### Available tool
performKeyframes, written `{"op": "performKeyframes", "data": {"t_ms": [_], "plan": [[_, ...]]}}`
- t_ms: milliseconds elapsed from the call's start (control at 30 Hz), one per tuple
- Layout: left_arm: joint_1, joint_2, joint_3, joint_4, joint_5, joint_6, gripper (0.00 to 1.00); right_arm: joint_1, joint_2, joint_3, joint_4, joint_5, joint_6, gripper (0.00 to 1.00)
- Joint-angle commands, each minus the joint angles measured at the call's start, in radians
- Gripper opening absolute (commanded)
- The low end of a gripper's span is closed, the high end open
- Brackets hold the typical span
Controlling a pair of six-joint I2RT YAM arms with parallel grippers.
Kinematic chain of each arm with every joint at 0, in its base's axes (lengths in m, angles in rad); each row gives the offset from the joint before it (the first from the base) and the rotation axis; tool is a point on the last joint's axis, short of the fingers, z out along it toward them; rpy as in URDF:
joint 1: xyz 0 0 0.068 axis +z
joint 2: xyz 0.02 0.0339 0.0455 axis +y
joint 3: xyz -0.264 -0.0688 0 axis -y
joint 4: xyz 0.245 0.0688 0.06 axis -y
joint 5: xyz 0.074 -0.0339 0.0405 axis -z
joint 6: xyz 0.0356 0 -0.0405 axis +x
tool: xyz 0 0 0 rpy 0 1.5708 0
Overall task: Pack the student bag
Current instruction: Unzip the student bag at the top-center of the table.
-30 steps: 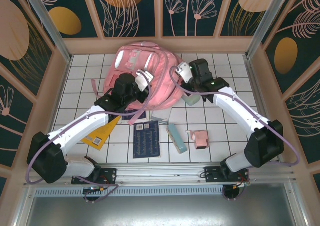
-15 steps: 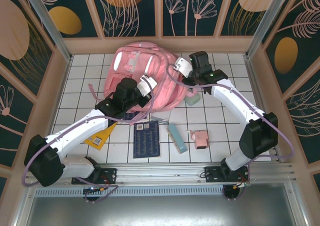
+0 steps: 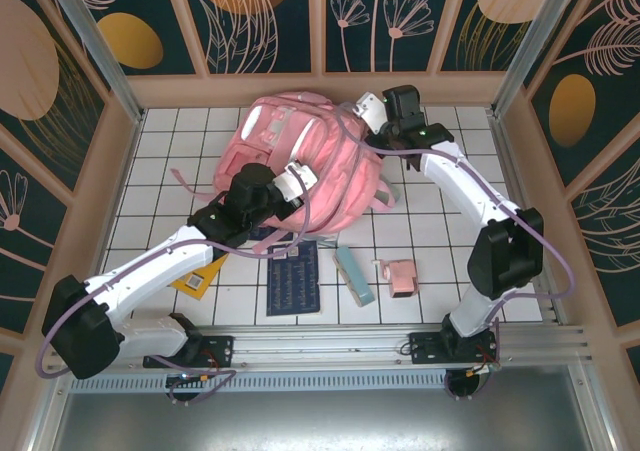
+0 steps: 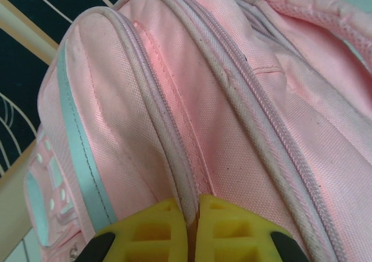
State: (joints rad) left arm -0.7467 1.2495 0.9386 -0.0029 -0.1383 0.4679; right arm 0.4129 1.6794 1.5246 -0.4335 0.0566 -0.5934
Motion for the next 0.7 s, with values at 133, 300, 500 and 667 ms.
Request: {"op": "performKeyframes", "data": {"t_ms": [133,300,500,667], "plan": [[0.005,-0.003,0.084,0.097,-0.070,0.160,0.00,0.073,-0.191,-0.156,0.090,-0.138,0.180,0.00],[0.043,0.014,0.103,0.116,-0.085,0.065,0.35,0.129,-0.283,-0.281,0.148,-0.185,0.337,0.00],[0.062,-0.086,0.148,0.037,-0.093,-0.307,0.81,0.199,-0.325,-0.386,0.264,-0.256,0.652,0.00],[0.069,-0.126,0.254,-0.213,-0.150,-0.738,0.68,0.295,-0.324,-0.499,0.429,-0.259,0.820,0.00]]}}
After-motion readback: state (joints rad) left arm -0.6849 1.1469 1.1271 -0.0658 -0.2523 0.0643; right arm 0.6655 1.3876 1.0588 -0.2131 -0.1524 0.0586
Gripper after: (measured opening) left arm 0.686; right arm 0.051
